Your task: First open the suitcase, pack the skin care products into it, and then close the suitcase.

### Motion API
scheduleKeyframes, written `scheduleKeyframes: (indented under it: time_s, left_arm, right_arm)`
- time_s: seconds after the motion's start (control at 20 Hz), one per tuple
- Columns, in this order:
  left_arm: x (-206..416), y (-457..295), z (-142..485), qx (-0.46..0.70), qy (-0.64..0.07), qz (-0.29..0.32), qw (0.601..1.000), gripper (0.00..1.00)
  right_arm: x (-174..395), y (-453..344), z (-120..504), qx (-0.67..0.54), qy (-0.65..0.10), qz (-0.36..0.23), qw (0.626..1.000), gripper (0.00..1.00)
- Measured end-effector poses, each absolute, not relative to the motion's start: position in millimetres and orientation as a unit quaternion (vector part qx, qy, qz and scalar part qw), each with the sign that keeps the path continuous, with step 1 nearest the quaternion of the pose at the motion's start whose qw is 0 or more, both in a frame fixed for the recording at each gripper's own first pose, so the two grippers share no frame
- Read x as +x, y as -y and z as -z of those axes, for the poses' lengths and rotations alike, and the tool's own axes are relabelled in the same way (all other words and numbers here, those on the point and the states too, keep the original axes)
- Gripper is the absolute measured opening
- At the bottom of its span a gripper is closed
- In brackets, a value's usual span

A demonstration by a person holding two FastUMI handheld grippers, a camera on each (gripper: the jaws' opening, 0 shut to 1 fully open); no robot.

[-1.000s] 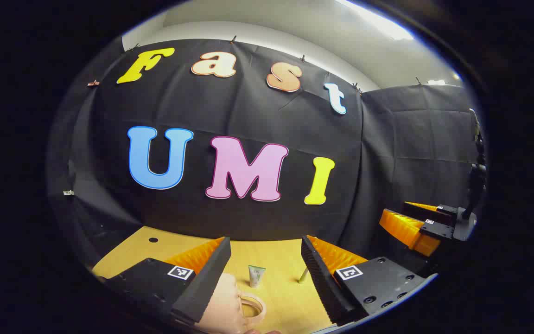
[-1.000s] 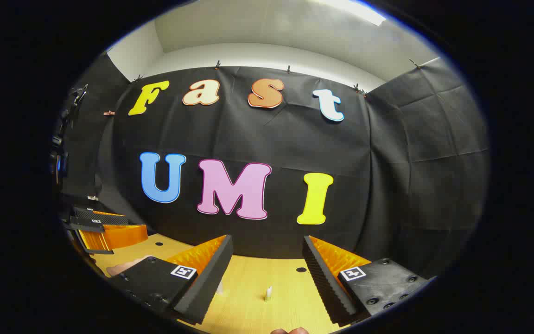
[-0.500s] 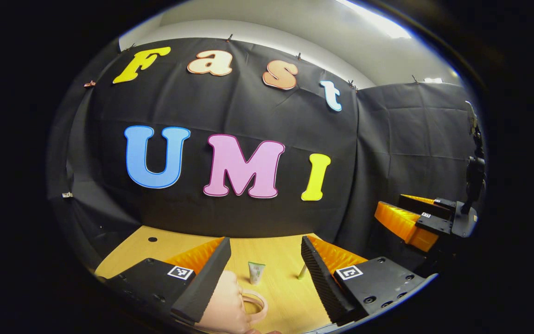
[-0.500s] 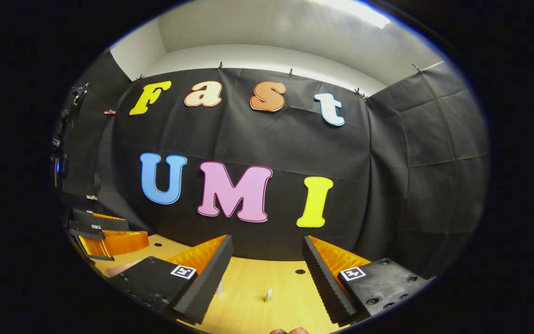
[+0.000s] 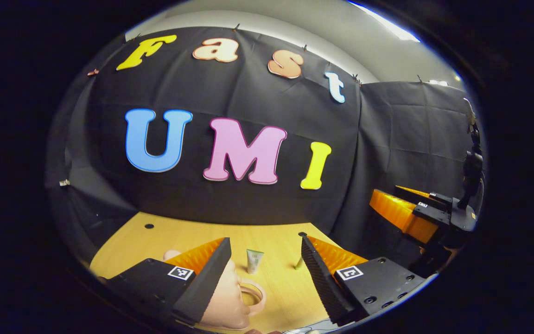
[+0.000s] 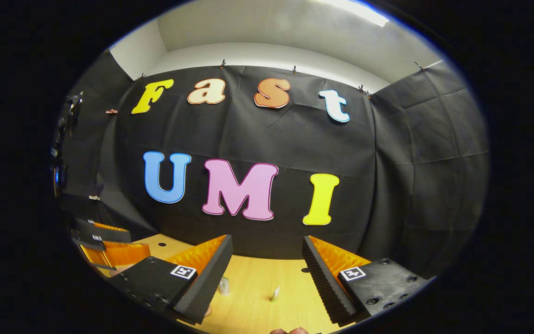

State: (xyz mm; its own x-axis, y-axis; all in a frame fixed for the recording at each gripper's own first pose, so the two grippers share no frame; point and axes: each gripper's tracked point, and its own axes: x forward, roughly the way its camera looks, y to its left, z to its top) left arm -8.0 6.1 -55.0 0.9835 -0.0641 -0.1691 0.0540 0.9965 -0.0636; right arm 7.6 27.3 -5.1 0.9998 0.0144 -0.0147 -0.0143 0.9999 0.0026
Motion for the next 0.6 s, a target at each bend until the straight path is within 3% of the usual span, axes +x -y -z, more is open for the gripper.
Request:
scheduleKeyframes:
  time_s: [0.25, 0.6]
  left_arm:
    - [14.8, 3.1, 144.6, -0.037, -0.223, 0.043, 0.973, 0.96]
    - [48.1, 17.3, 270.1, -0.037, -0.426, 0.006, 0.904, 0.97]
  right_arm:
    - [5.0, -5.7, 28.0, 0.004, -0.026, -0.006, 1.0, 0.96]
    - [19.8, 61.4, 70.2, 0.002, -0.062, -0.011, 0.998, 0.96]
